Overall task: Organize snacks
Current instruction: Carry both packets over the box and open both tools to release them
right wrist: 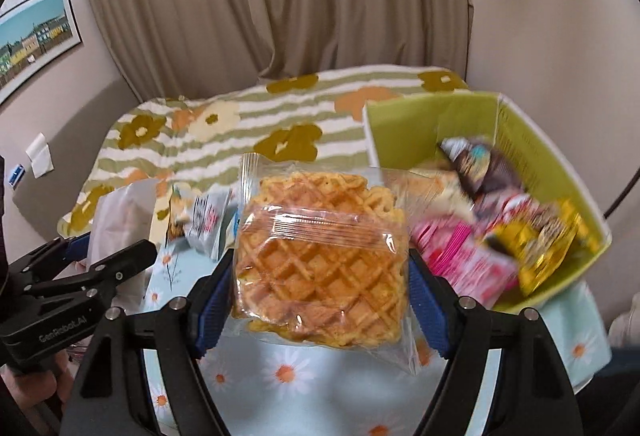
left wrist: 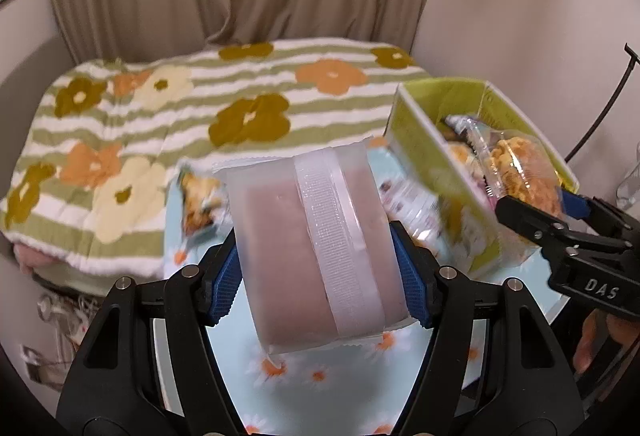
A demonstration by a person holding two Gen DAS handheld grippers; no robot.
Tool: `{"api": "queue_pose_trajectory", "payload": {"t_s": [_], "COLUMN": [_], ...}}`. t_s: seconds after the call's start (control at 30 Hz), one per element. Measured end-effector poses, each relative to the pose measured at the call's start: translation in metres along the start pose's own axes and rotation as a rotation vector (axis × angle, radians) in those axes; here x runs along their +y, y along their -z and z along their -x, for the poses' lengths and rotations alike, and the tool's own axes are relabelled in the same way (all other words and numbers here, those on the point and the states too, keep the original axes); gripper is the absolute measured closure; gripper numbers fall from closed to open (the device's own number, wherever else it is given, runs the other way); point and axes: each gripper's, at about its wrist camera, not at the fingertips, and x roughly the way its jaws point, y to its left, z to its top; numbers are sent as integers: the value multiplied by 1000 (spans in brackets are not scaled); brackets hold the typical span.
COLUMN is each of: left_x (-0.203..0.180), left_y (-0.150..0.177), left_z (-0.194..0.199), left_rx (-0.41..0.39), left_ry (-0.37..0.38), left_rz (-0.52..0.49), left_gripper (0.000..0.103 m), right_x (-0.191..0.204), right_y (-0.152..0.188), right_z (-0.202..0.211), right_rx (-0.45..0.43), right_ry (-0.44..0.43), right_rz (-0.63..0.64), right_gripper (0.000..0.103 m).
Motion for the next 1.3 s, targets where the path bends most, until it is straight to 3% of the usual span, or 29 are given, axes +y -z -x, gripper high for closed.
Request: {"api": "queue_pose_trajectory", "payload": {"t_s": [0.4,0.7,0.87,0.93,0.97,1.0,1.3], "left_x": [-133,-214,-228,-229,-230,-230,-207], "left_y": [-67,-79,-73,-72,-73,-73,-59], "left_z": [-41,-108,-141,-145,-147,-147,-129], "left_rx": [-31,101,189,199,204,204,209], "left_ry": [79,118,113,126,124,115,43], "left_rz": [31,13,-7,-9,-16,-24,-71], "left_gripper": [39,39,38,22,3,1,1], "right_x": [-128,-196,-208,-213,-215,-216,-224], "right_y": [-63,-75,-73,-72,-71,-72,-71], "right_z": [13,-7,-20,-24,-26,-28,-40], "right_rx": [-46,21,58,68,75,80,140], "right_ry": [-16,-19,-15,-8,-7,-7,-27], "right_rz": [35,-1,-9,-20,-30,-39,-51], "right_gripper": [28,28,28,28,28,28,28]}}
